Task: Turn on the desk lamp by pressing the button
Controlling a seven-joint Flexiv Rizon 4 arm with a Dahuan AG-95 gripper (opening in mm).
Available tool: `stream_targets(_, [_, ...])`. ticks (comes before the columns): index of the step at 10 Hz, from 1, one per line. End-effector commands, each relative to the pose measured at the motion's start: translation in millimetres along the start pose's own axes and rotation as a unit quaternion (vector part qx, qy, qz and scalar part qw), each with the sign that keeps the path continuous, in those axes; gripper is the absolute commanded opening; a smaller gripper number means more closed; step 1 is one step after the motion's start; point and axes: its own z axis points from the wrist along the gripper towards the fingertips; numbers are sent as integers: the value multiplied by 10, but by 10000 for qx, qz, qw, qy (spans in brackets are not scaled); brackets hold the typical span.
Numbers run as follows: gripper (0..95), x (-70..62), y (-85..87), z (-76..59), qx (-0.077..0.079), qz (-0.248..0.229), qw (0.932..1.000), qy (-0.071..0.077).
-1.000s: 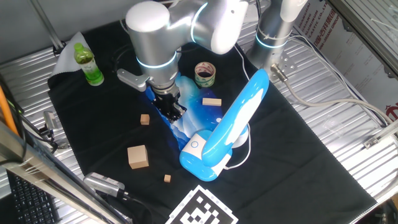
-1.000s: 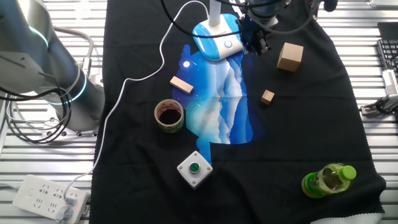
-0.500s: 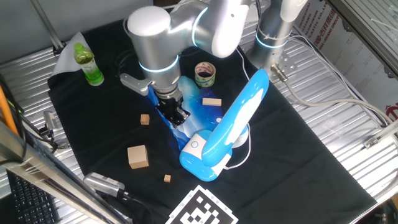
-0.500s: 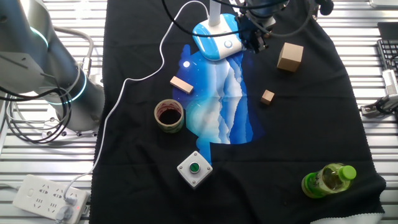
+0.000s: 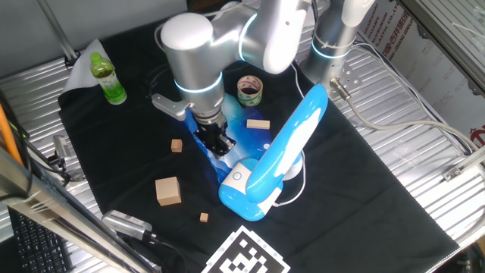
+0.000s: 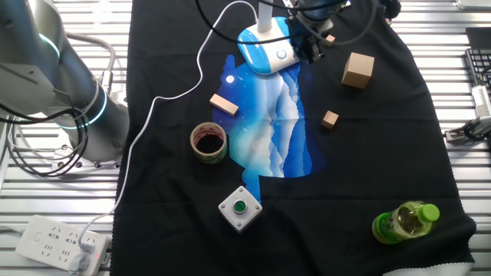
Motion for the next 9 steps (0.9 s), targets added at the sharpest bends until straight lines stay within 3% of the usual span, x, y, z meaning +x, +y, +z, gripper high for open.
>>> stream_targets(1, [0, -3, 45, 8, -25, 52, 10000, 0])
stream_targets(9, [0, 14, 197, 103, -53, 81, 10000, -8])
